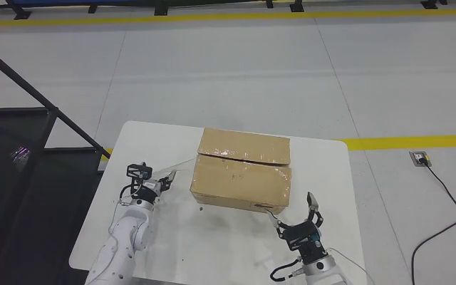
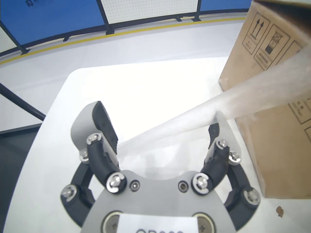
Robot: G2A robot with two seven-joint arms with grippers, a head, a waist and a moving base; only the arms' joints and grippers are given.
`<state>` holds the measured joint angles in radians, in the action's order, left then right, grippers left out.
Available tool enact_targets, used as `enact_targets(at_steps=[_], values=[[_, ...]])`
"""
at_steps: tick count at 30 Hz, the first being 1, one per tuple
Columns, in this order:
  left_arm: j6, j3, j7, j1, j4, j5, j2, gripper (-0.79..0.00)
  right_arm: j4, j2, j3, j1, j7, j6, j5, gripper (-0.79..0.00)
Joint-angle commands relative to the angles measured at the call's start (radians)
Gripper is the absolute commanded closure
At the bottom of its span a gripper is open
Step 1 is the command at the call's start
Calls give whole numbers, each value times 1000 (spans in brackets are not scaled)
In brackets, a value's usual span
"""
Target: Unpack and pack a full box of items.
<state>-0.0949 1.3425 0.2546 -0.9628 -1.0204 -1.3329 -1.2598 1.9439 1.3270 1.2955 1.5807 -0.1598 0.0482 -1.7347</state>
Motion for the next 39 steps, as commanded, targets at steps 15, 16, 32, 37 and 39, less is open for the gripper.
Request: enact_targets(at_steps=[15, 16, 32, 37, 39], values=[[2, 66, -71, -19, 68, -8, 18, -785, -6, -3, 4, -4, -2, -34, -2, -785], [5, 70, -72, -17, 73, -5, 19, -785, -7, -3, 3, -5, -1, -38, -2, -785], [-34, 111, -55, -95, 24, -32, 37, -785, 11, -15, 35, -47, 78, -195, -23, -785], [-34, 112, -59, -103, 18, -32, 38, -785, 12, -15, 33, -48, 83, -194, -25, -785], [-34, 112, -59, -103, 18, -32, 38, -785, 15, -13, 26, -56, 112, -187, -16, -785]])
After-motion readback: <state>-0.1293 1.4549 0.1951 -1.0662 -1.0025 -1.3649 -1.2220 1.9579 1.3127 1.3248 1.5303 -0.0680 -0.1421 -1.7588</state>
